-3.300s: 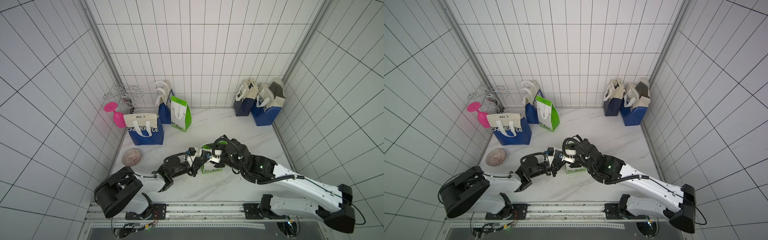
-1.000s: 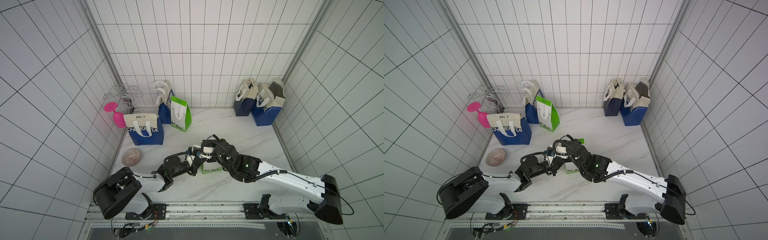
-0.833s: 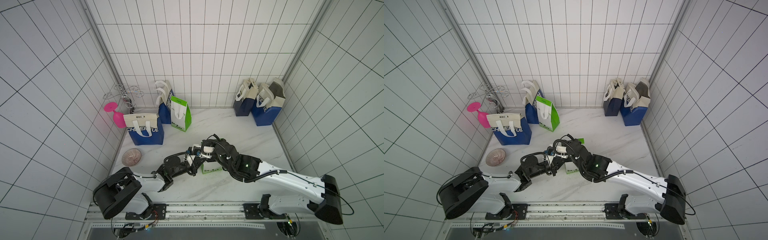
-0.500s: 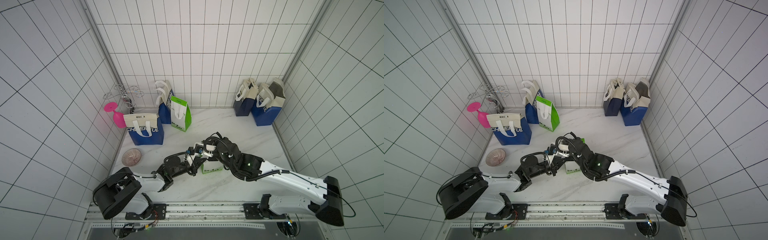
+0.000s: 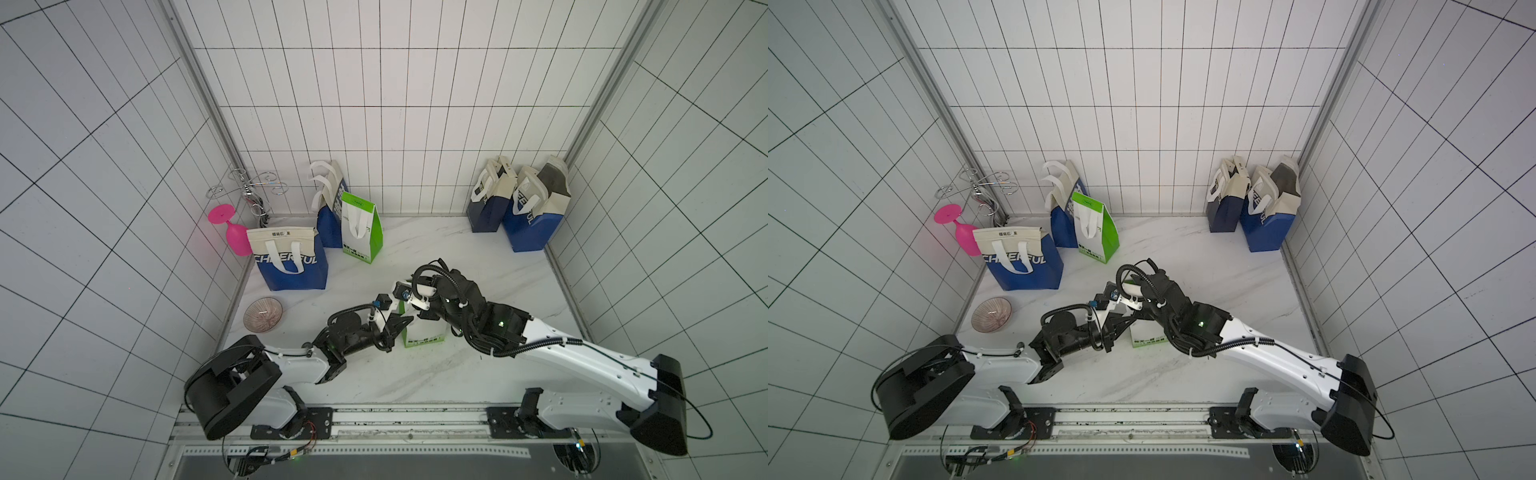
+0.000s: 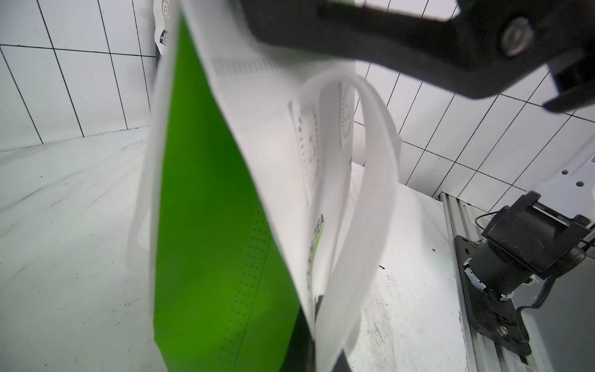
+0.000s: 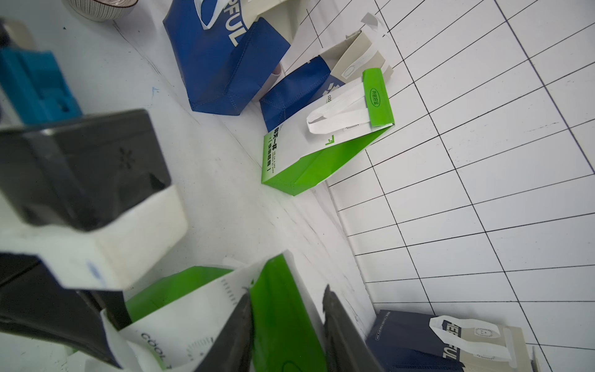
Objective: Open the takeout bag
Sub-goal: Open the takeout bag at the center of the board.
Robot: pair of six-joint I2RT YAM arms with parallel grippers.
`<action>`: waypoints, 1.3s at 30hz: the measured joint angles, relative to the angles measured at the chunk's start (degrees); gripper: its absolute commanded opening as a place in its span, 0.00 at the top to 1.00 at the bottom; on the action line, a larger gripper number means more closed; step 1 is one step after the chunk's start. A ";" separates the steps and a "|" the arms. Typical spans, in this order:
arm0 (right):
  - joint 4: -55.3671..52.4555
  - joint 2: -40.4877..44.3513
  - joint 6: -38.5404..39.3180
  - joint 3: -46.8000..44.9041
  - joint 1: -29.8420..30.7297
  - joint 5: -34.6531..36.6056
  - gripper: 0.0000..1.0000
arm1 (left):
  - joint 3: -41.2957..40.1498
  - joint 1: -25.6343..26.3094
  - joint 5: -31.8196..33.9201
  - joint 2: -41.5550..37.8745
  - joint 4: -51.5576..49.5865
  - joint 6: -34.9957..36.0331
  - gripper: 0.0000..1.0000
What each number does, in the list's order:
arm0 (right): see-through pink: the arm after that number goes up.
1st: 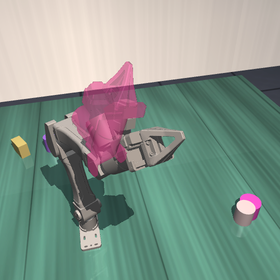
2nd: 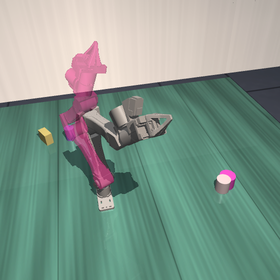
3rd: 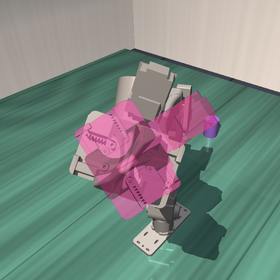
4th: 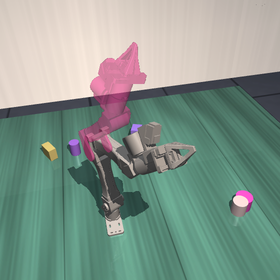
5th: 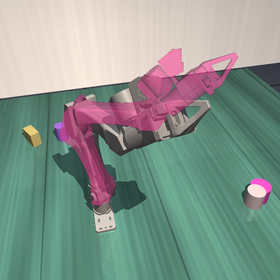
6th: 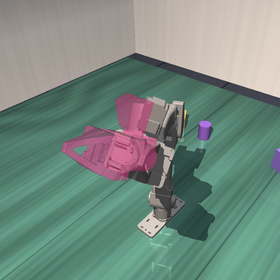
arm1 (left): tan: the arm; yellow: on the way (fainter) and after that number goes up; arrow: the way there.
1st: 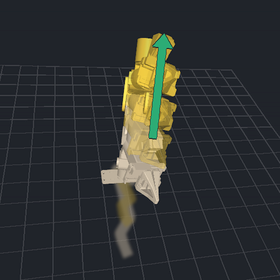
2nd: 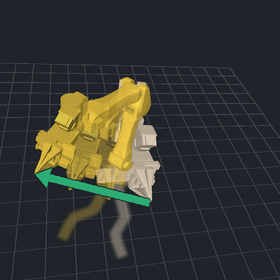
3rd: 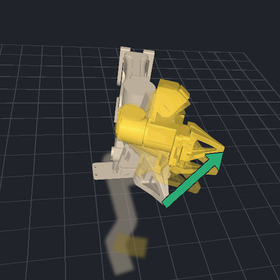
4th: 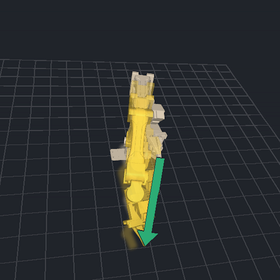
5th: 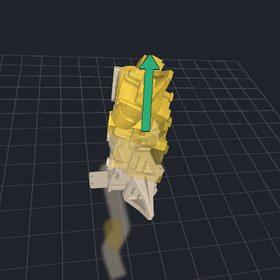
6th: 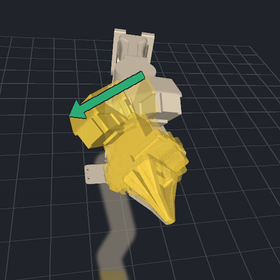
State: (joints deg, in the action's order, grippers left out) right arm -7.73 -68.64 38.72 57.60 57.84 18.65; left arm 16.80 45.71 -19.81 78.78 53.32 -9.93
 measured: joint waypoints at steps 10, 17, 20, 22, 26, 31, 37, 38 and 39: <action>12.44 2.27 4.02 -7.74 1.64 3.76 0.61 | 0.02 0.00 -0.13 -0.02 -0.04 0.09 1.00; 20.50 2.32 7.85 -11.41 2.51 5.95 0.67 | 0.02 0.00 0.26 -0.37 -0.46 0.11 1.00; 21.24 2.78 8.83 -11.93 2.58 5.86 0.73 | 0.02 0.00 0.28 -0.61 -0.68 0.17 1.00; 21.66 3.17 9.14 -12.39 2.62 5.44 0.81 | 0.02 0.00 0.28 -0.76 -0.79 0.33 1.00; 21.46 3.26 9.70 -12.59 2.69 4.52 0.88 | 0.13 0.00 0.26 -0.83 -0.85 0.37 1.00; 20.81 3.26 9.75 -12.59 2.69 3.91 0.92 | 0.35 0.00 0.26 -1.05 -1.55 0.46 1.00; 20.46 3.26 8.85 -12.57 2.69 3.93 0.96 | 0.55 0.00 0.26 -1.38 -2.34 0.55 1.00; 20.41 3.26 8.50 -12.57 2.69 3.98 0.98 | 0.57 0.00 0.26 -1.38 -2.45 0.52 1.00; 20.35 3.26 8.11 -12.55 2.67 3.98 0.98 | 0.59 0.00 0.26 -1.38 -2.56 0.55 1.00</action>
State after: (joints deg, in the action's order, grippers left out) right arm 12.62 -65.39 46.83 45.06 60.51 22.63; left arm 17.39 45.71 -19.55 77.41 50.76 -9.39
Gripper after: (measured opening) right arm 0.046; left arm 0.050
